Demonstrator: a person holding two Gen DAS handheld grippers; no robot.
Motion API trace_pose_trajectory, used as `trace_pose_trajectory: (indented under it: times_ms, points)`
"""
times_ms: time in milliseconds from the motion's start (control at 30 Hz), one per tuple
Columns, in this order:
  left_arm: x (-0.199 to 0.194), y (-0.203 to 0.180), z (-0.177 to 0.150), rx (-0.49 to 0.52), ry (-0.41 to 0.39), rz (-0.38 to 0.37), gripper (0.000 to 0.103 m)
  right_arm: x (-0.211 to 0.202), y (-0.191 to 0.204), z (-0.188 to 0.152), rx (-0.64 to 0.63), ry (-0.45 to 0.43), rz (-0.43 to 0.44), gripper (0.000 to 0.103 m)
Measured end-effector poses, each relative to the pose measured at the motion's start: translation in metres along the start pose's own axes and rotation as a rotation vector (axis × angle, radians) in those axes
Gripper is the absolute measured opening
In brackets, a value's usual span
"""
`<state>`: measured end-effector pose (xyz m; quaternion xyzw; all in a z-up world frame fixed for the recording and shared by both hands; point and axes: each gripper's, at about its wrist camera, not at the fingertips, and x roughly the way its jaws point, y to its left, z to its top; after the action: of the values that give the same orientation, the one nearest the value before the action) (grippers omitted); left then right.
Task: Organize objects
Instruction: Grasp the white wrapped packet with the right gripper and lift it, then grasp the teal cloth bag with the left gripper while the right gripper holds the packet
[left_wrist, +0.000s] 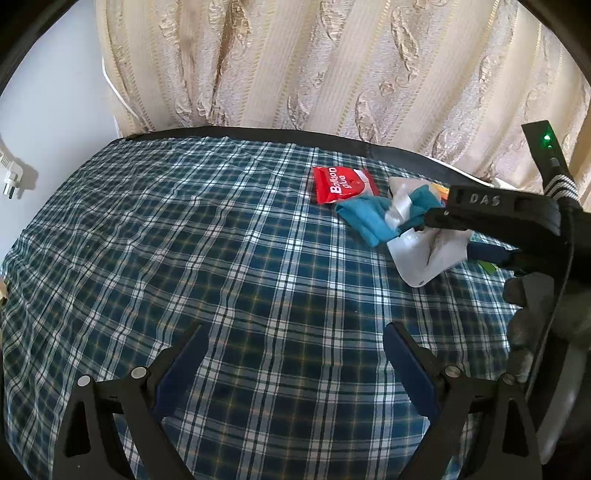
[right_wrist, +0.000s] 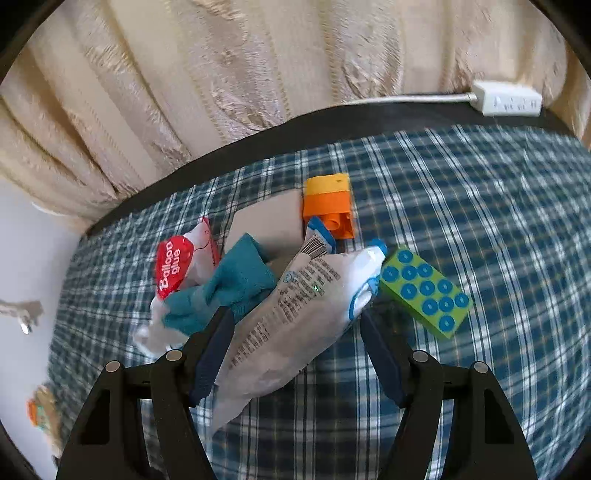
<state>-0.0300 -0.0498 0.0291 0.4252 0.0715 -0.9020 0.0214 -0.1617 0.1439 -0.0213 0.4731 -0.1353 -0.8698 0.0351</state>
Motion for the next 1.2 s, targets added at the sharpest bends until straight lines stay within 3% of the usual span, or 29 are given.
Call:
trace_pose_trajectory:
  times_ms: [167, 333, 633, 767, 1133, 1200]
  points:
    - [0.003, 0.001, 0.001, -0.003, 0.005, 0.015, 0.098, 0.000, 0.004, 0.000, -0.032, -0.007, 0.018, 0.071]
    - [0.003, 0.001, 0.005, 0.002, 0.022, 0.020, 0.098, -0.010, -0.002, -0.002, -0.041, 0.006, 0.088, 0.057]
    - [-0.007, -0.017, 0.028, 0.107, -0.020, 0.073, 0.098, -0.030, -0.031, -0.015, -0.063, 0.008, 0.163, 0.052]
    - [0.002, -0.031, 0.045, 0.152, -0.029, 0.055, 0.098, -0.042, -0.047, -0.021, -0.075, 0.015, 0.180, 0.047]
    - [0.044, -0.072, 0.084, 0.297, -0.049, 0.008, 0.098, -0.056, -0.071, -0.030, -0.044, 0.019, 0.246, 0.049]
    - [0.052, -0.078, 0.086, 0.338, -0.046, 0.011, 0.098, -0.055, -0.071, -0.029, -0.030, 0.012, 0.255, 0.053]
